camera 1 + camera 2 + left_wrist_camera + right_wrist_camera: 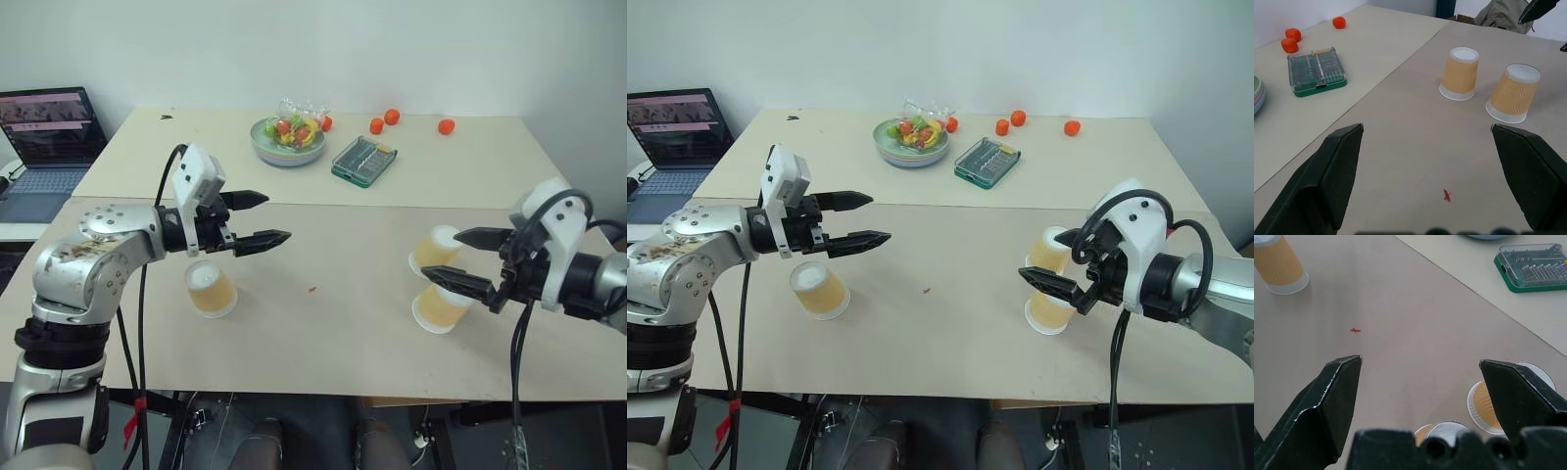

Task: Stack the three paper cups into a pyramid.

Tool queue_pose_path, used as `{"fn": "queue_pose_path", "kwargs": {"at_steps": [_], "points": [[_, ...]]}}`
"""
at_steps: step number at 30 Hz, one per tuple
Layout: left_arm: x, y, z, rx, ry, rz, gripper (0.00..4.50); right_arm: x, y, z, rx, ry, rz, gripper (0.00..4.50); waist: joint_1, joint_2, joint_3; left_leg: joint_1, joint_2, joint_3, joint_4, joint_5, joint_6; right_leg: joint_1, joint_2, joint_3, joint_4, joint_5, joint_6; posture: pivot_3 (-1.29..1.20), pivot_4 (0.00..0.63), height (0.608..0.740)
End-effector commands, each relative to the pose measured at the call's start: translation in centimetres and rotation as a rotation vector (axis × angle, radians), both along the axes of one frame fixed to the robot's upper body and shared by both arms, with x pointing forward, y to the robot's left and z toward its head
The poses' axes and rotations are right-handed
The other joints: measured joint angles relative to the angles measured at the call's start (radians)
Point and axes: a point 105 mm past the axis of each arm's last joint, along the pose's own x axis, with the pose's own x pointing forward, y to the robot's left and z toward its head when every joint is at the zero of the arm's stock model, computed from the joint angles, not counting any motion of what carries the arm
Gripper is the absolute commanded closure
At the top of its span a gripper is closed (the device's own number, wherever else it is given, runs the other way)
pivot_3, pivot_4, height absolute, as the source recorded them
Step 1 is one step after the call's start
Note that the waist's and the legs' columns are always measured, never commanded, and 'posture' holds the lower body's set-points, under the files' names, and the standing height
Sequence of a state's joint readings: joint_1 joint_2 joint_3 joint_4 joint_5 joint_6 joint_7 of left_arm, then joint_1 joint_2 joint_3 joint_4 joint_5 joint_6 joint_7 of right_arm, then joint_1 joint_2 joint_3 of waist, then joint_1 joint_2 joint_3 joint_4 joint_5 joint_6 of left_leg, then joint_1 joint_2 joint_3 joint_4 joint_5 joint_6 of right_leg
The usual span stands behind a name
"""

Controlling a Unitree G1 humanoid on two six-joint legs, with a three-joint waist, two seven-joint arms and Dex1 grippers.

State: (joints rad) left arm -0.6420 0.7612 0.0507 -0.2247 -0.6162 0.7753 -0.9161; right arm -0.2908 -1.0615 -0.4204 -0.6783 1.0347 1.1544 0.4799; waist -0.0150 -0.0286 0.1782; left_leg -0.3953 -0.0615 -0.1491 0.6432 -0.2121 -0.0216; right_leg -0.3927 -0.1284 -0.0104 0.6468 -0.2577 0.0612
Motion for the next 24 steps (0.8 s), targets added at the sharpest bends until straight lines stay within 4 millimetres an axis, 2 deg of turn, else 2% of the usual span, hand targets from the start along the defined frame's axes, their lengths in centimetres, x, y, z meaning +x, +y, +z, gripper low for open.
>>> {"fn": "queue_pose_path", "kwargs": {"at_steps": [1,5,14,18,22,24], "points": [[-0.1,-0.6,0.1,0.014,-0.059,-0.022,0.04,-0.2,-0.1,1.0,0.009,-0.070,-0.016,0.00,0.000,0.000,0.000,0.000,0.000,0.000,0.000,0.000,0.000,0.000,0.000,0.000,0.000,0.000,0.000,0.00,0.150,0.740],[0.7,0.6,-0.2,0.035,-0.089,0.009,0.04,-0.3,0.2,0.1,0.011,-0.078,-0.042,0.00,0.002,0.000,0.000,0.000,0.000,0.000,0.000,0.000,0.000,0.000,0.000,0.000,0.000,0.000,0.000,0.00,0.150,0.740],[1.3,4.4,0.6,0.130,-0.109,0.072,0.04,0.1,-0.7,0.3,-0.011,-0.089,-0.073,0.00,-0.002,0.000,0.000,0.000,0.000,0.001,0.000,0.000,0.000,-0.001,0.000,0.001,0.000,0.000,0.000,0.00,0.150,0.740],[1.5,3.5,0.3,0.117,-0.110,0.058,0.04,0.3,-1.2,0.0,-0.038,-0.095,-0.107,0.00,0.002,0.000,0.000,0.000,0.000,0.001,0.000,0.000,0.000,-0.001,0.000,0.001,0.000,0.000,0.000,0.00,0.150,0.740],[2.3,1.4,0.6,0.051,-0.118,0.032,0.04,1.0,-2.2,0.1,-0.066,-0.134,-0.189,0.00,0.009,0.000,0.000,0.000,0.000,0.001,0.000,0.000,0.000,0.000,0.000,0.000,0.000,0.000,0.000,0.00,0.150,0.740],[2.3,0.4,0.7,0.021,-0.107,-0.001,0.04,0.7,-2.5,0.6,-0.042,-0.148,-0.208,0.00,0.005,0.000,0.000,0.000,0.000,0.001,0.001,0.000,0.000,0.000,0.000,0.000,0.000,0.000,0.000,0.00,0.150,0.740]]}}
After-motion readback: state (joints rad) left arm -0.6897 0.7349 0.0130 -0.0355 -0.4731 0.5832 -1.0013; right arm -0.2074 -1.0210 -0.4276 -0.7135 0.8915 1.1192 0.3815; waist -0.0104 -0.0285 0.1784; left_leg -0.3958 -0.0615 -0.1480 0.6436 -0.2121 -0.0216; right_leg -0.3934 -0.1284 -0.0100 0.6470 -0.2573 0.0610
